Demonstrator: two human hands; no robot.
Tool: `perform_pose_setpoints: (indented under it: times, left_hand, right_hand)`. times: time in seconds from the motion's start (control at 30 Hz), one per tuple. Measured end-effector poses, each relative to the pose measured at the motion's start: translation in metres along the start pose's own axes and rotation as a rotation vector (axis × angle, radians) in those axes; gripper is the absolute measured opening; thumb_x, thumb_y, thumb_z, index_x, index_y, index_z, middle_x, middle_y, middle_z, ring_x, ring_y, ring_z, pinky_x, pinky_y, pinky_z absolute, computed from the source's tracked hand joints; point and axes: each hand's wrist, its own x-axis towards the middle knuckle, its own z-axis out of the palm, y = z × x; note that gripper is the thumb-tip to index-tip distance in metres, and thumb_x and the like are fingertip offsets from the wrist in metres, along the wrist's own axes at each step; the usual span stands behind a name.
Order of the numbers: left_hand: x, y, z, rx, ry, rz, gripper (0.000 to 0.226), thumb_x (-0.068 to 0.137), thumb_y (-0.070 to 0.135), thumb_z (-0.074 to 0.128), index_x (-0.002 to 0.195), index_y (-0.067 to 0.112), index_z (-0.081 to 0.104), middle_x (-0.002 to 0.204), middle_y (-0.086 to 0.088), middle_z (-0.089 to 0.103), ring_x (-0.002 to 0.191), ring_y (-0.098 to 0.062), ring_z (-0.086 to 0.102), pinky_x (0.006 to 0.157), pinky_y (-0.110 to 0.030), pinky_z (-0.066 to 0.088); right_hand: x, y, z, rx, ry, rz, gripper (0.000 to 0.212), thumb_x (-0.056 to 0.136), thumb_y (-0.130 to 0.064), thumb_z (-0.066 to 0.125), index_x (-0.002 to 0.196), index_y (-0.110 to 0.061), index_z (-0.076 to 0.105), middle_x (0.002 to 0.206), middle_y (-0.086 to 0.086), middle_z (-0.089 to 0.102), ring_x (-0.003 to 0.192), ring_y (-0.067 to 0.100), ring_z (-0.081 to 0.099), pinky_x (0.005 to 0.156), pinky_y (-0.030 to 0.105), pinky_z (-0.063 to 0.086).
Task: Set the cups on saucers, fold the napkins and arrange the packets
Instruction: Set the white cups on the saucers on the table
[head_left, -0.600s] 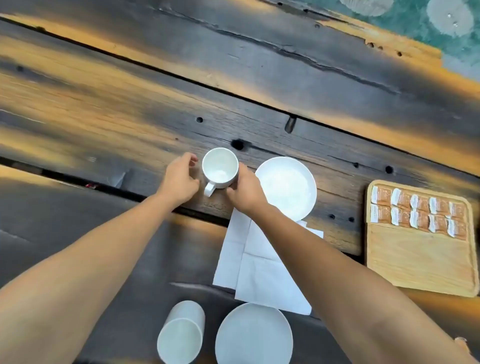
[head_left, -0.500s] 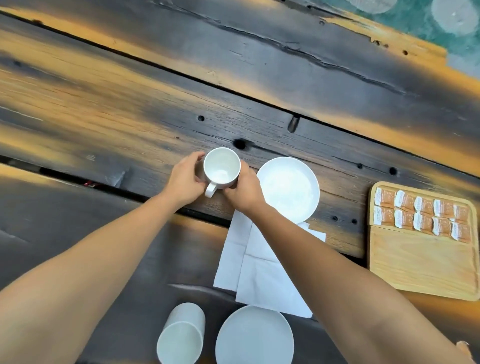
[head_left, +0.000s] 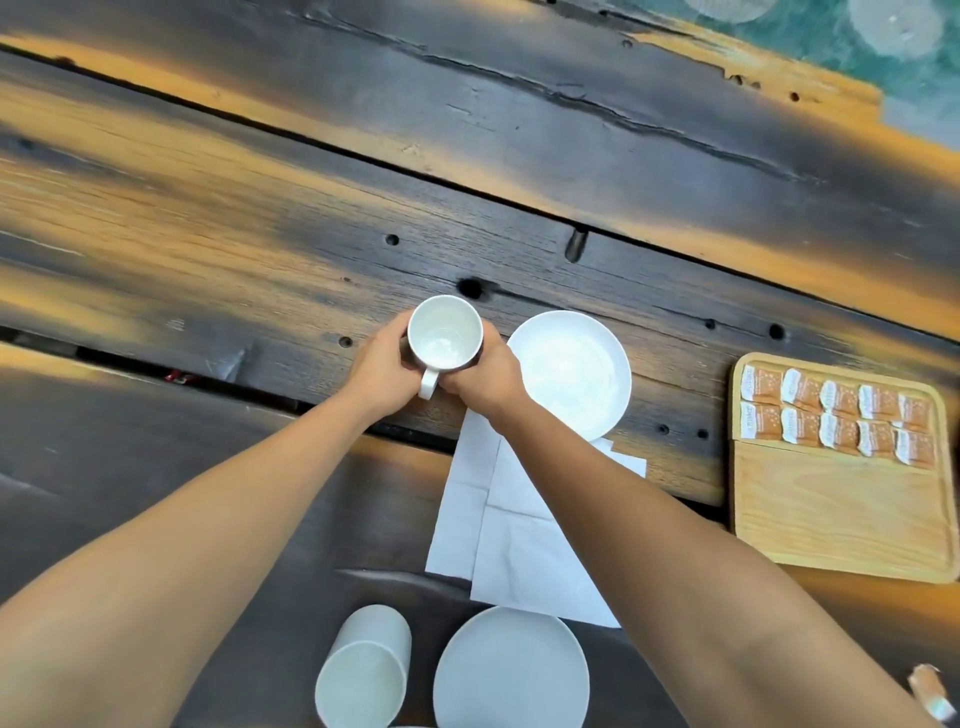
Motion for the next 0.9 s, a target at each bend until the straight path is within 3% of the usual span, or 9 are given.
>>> perform_pose_setpoints:
  times: [0.17,0.3,0.4,0.47,0.6,0.67,0.8,0.9]
  left_hand:
    - [-0.007,0.014,0.012,0.04,0.008,0.04,0.073,0.07,0.001,0.074,0.132,0.033,0.052,0.121,0.004,0.065,0.113,-0.019,0.058,0.093,-0.036,0.05]
    - [-0.009,0.037,0.028,0.09,-0.008,0.123,0.069,0.072,0.007,0.076,0.133,0.028,0.051,0.126,-0.001,0.063,0.117,-0.021,0.055,0.091,-0.033,0.046]
    - [-0.01,0.06,0.041,0.093,-0.03,0.19,0.068,0.072,0.013,0.079,0.132,0.027,0.051,0.127,0.0,0.063,0.117,-0.018,0.055,0.094,-0.033,0.046]
    - [-0.012,0.075,0.052,0.092,-0.037,0.218,0.065,0.072,0.014,0.077,0.131,0.026,0.052,0.126,0.002,0.063,0.116,-0.016,0.056,0.092,-0.031,0.046]
    - [-0.019,0.097,0.074,0.064,-0.063,0.244,0.062,0.073,0.008,0.072,0.13,0.021,0.054,0.124,0.001,0.063,0.115,-0.016,0.058,0.091,-0.033,0.05]
    - [-0.022,0.104,0.082,0.066,-0.068,0.248,0.06,0.073,0.007,0.07,0.129,0.021,0.054,0.122,0.002,0.063,0.112,-0.018,0.059,0.091,-0.032,0.049]
    - [-0.025,0.109,0.096,0.084,-0.075,0.24,0.062,0.072,0.009,0.073,0.129,0.024,0.054,0.123,0.001,0.064,0.117,-0.015,0.056,0.092,-0.029,0.045]
    - [-0.025,0.109,0.104,0.109,-0.073,0.222,0.061,0.071,0.013,0.073,0.128,0.024,0.054,0.122,0.0,0.065,0.114,-0.017,0.057,0.085,-0.025,0.04]
  right_hand:
    - [-0.016,-0.005,-0.023,0.062,-0.002,0.003,0.07,0.064,-0.015,0.077,0.129,-0.025,0.055,0.12,0.002,0.067,0.112,0.024,0.062,0.094,0.045,0.055]
    - [-0.029,-0.006,-0.058,0.077,0.026,0.031,0.07,0.053,-0.021,0.075,0.121,-0.027,0.057,0.114,-0.003,0.066,0.102,0.015,0.062,0.081,0.03,0.054]
    - [-0.029,-0.003,-0.089,0.081,0.026,0.042,0.073,0.06,0.0,0.074,0.127,-0.023,0.057,0.117,0.005,0.065,0.11,0.026,0.061,0.089,0.046,0.057]
    - [-0.03,0.0,-0.11,0.103,0.021,0.048,0.073,0.061,0.006,0.07,0.127,-0.022,0.057,0.113,0.009,0.065,0.101,0.026,0.064,0.084,0.051,0.059]
    - [-0.039,0.006,-0.139,0.17,0.018,0.019,0.056,0.057,0.008,0.065,0.095,-0.033,0.062,0.088,0.0,0.064,0.078,0.02,0.062,0.078,0.051,0.06]
    - [-0.043,0.01,-0.148,0.185,0.025,0.016,0.053,0.061,0.013,0.062,0.088,-0.033,0.06,0.081,-0.001,0.062,0.073,0.019,0.059,0.074,0.048,0.06]
    - [-0.042,0.023,-0.16,0.2,0.013,0.029,0.059,0.065,0.019,0.06,0.112,-0.017,0.063,0.092,0.011,0.062,0.075,0.026,0.058,0.071,0.043,0.057]
    - [-0.039,0.029,-0.166,0.186,0.004,0.048,0.064,0.068,0.019,0.061,0.123,-0.013,0.058,0.103,0.014,0.062,0.077,0.028,0.06,0.076,0.05,0.059]
